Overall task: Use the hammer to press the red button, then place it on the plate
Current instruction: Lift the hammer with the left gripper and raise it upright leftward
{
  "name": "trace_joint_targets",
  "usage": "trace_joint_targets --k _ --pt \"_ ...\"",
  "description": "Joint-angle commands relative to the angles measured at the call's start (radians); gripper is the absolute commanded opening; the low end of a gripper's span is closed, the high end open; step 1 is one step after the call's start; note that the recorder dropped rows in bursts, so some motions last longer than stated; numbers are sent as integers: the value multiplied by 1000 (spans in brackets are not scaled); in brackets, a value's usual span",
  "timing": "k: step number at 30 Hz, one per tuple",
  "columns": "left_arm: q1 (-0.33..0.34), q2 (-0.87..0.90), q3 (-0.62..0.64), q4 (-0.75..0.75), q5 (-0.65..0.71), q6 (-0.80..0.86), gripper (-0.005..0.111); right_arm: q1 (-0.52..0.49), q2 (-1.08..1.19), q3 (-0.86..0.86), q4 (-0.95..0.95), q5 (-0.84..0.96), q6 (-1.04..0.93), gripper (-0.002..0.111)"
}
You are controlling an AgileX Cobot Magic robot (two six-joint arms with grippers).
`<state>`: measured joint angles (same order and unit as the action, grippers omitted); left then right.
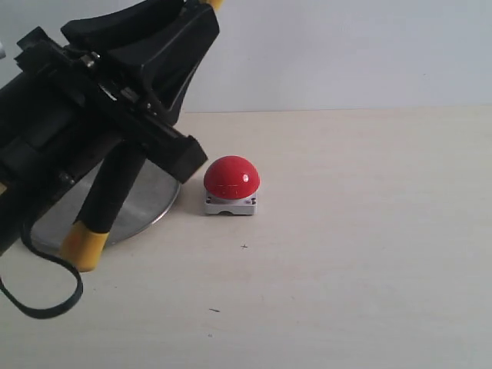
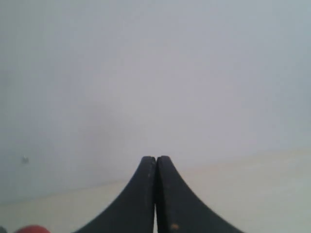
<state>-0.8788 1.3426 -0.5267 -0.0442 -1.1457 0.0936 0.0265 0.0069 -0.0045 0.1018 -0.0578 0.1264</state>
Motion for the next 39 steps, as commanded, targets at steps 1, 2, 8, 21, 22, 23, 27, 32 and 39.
trace_joint_targets --k 1,2,8,21,22,23,27,32,39 --pt "4 -15 -16 -258 -75 4 0 -4 -7 5 5 -228 20 0" --pt "4 -15 -22 -331 -75 4 0 -4 -7 5 14 -258 22 0" --pt "21 -15 -49 -502 -75 4 0 -4 -7 5 19 -401 35 0" --pt "22 11 -69 -193 -75 7 0 -4 93 5 -781 -424 1375 0" --pt "22 12 -69 -191 -75 7 0 -4 125 5 -836 -479 1411 0" --pt "22 17 -69 -191 -75 7 0 -4 166 4 -884 -523 1430 0" --pt "22 17 -96 -188 -75 7 0 -4 360 -75 -970 -472 1427 0" --pt "22 19 -145 -189 -75 7 0 -4 647 -182 -994 -549 1359 0" --pt "22 19 -148 -197 -75 7 0 3 1125 -375 -1316 -823 1562 0"
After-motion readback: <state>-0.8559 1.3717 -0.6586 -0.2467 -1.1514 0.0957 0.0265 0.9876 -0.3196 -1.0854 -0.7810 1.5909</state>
